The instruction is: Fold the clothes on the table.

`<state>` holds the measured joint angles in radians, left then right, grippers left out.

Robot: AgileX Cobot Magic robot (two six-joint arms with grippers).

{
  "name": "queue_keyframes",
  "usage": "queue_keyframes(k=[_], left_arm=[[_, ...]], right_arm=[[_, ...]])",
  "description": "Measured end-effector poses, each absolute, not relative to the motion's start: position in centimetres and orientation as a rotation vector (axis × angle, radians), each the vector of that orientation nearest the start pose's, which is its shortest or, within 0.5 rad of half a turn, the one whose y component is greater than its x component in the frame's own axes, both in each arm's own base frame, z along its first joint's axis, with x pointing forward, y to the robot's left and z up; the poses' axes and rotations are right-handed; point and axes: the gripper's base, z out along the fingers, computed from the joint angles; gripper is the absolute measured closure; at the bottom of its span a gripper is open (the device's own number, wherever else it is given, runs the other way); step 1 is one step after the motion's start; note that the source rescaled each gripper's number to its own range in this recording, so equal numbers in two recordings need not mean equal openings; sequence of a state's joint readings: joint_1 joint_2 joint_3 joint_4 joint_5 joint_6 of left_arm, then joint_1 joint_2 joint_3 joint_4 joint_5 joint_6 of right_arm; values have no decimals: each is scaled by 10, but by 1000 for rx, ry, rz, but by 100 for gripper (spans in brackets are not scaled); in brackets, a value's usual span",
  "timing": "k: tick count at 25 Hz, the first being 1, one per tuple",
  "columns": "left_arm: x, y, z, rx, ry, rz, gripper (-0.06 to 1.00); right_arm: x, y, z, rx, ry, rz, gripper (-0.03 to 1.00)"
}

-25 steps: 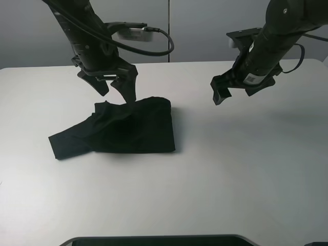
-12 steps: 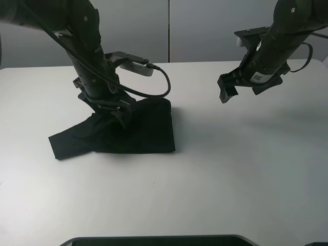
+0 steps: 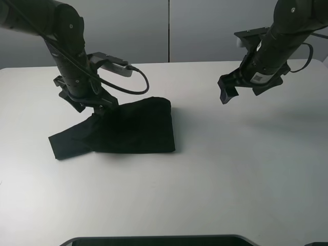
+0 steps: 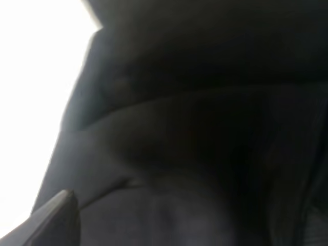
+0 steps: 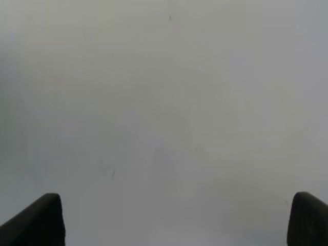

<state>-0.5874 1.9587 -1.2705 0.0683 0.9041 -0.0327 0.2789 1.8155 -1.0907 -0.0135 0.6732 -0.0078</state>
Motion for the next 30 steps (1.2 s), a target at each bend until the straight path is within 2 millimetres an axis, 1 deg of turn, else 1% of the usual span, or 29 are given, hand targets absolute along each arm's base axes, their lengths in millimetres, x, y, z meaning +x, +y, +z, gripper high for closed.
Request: queue_keyframes(k=[4, 10, 13, 16, 17, 19, 21, 22, 23, 25, 26, 28, 29, 30], left_arm=[[326, -163, 155, 758, 3002, 94, -5], [342, -112, 159, 571, 3078, 137, -5], [343, -104, 167, 544, 3061, 132, -5], [341, -107, 183, 562, 3008, 74, -5], [340, -107, 190, 565, 2984, 50, -5], [337, -108, 210, 569, 2919, 12, -5], [331, -107, 232, 562, 2853, -11, -5], [326, -105, 247, 559, 2807, -21, -5], [322, -104, 259, 556, 2774, -29, -5], [309, -100, 285, 544, 2698, -48, -5], [301, -98, 295, 539, 2672, -52, -5], [283, -92, 317, 522, 2608, -69, -5], [271, -89, 325, 513, 2580, -74, -5], [261, -85, 328, 509, 2568, -76, -5]], right_arm=[[330, 94, 168, -432, 2855, 35, 3], [330, 94, 168, -437, 2855, 34, 3], [330, 94, 168, -442, 2855, 34, 3], [330, 94, 170, -441, 2847, 35, 3], [330, 94, 172, -440, 2842, 36, 3], [327, 93, 183, -445, 2817, 38, 3], [323, 92, 198, -453, 2786, 41, 3], [319, 91, 208, -456, 2770, 42, 3], [315, 89, 218, -454, 2759, 43, 3], [305, 86, 237, -455, 2743, 44, 3], [299, 85, 247, -456, 2733, 45, 3], [285, 81, 263, -452, 2698, 49, 3], [275, 78, 270, -449, 2680, 52, 3], [265, 75, 277, -446, 2660, 54, 3]])
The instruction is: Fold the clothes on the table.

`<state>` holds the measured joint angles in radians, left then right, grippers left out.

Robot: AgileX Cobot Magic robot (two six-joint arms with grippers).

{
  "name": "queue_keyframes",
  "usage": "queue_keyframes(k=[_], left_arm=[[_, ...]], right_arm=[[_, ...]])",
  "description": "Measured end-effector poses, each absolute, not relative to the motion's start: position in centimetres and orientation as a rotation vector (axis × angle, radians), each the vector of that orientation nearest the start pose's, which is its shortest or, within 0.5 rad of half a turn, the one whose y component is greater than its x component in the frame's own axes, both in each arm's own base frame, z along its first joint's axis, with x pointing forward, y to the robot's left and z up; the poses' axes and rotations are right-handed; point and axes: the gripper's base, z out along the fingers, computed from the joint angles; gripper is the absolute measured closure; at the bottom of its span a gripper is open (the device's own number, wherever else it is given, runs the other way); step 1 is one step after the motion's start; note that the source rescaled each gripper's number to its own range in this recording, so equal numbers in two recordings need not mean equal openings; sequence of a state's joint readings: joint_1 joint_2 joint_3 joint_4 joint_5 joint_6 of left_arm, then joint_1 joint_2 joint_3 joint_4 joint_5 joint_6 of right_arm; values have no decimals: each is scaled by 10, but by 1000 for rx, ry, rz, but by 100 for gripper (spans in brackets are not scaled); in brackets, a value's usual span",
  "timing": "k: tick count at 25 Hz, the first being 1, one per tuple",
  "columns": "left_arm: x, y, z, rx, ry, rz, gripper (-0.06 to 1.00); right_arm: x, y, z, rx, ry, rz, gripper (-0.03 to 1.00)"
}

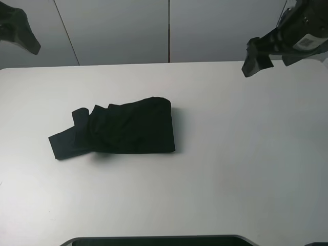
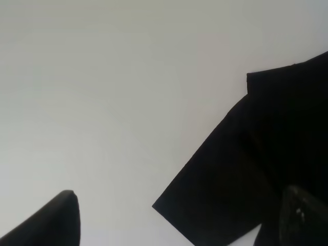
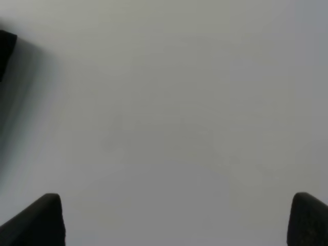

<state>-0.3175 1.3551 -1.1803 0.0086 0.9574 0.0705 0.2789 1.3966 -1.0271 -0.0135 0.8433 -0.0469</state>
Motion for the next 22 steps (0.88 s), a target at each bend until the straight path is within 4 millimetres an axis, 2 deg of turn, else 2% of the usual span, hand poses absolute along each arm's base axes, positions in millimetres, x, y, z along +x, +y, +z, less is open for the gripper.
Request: queue_keyframes(k=[2, 5, 12, 18, 22], left_arm=[[236, -77, 334, 492, 2540, -79, -5], [198, -64, 329, 483, 2538, -77, -5], [118, -37, 338, 395, 2437, -113, -6], [68, -21, 315, 377, 2419, -121, -6], [40, -13, 305, 354, 2324, -164, -6]], right_arm=[[241, 68, 281, -434, 2649, 60, 3], [202, 57, 286, -399, 2633, 75, 3], [114, 32, 315, -326, 2474, 118, 3], [59, 17, 313, -307, 2334, 145, 3], [33, 10, 309, -298, 2242, 157, 3]])
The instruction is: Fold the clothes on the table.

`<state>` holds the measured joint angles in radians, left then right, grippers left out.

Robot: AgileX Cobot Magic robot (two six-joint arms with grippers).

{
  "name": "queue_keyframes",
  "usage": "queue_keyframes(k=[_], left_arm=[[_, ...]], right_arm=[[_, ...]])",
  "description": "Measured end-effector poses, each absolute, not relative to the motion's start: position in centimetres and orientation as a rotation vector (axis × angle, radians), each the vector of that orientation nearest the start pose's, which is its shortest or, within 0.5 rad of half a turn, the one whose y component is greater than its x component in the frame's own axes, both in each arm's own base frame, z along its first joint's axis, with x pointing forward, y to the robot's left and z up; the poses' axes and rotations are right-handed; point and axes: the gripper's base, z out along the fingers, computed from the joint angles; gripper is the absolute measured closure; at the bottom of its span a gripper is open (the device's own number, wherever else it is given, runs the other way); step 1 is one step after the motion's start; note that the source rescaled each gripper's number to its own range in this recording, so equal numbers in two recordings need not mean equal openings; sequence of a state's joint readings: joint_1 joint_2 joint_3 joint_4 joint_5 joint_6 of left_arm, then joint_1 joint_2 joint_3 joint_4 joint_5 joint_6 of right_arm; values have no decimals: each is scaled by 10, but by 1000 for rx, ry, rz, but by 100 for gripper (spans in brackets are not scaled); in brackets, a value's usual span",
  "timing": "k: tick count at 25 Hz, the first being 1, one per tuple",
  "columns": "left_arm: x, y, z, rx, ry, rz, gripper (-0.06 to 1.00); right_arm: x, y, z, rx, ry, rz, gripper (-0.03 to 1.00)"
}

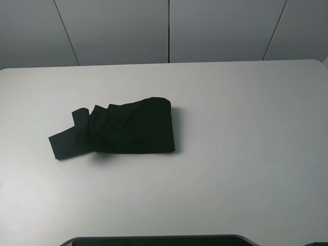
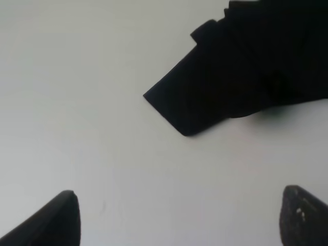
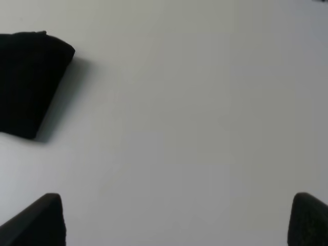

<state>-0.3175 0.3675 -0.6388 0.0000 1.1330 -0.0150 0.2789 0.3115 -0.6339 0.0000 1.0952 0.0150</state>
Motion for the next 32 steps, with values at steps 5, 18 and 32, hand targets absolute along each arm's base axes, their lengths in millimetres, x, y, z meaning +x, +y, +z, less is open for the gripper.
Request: queue_keyframes(k=[5, 18, 32], left_arm=[[12, -4, 300, 330, 2167, -188, -6], [-5, -2, 278, 310, 2067, -252, -6], [-5, -2, 278, 310, 2066, -254, -6]], right_arm=[[15, 4, 299, -295, 2165, 163, 3], [6, 4, 278, -381, 2130, 157, 3], [0, 8, 278, -376, 2105, 231, 3]])
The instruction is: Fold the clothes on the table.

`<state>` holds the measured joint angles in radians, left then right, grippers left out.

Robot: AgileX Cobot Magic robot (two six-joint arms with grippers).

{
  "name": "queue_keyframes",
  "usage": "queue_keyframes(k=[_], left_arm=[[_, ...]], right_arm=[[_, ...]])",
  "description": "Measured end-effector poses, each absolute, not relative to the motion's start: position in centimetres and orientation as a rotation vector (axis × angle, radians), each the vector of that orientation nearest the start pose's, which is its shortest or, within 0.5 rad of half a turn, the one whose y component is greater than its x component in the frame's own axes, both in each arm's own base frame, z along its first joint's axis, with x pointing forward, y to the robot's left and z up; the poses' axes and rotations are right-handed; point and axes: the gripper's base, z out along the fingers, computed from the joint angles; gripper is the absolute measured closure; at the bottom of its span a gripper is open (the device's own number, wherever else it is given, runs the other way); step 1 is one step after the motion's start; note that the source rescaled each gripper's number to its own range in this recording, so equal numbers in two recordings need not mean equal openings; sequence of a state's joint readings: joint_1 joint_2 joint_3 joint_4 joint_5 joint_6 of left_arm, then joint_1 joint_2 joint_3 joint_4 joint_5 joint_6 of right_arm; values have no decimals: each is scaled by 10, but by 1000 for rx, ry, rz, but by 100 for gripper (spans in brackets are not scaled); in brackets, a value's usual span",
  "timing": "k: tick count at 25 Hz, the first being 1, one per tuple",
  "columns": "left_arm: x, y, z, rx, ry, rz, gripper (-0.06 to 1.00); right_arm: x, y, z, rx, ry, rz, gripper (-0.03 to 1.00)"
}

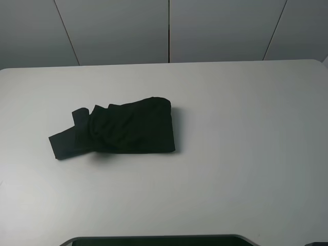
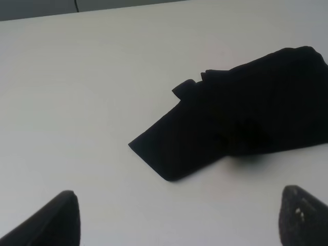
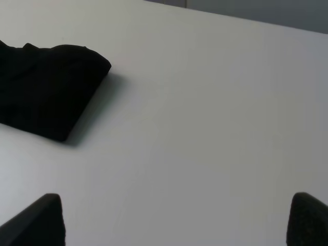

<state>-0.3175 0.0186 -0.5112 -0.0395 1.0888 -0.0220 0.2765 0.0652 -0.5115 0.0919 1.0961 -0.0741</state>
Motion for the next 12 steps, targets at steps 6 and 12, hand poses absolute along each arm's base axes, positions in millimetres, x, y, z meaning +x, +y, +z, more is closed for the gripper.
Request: queue_keyframes(k=[6, 12], left_arm=[[-5, -2, 278, 276, 2069, -235, -6], [-7, -2, 278, 200, 2062, -192, -6]], right_arm=[[-6, 6, 278, -212, 2074, 137, 3], [-7, 7, 278, -40, 2066, 30, 3]])
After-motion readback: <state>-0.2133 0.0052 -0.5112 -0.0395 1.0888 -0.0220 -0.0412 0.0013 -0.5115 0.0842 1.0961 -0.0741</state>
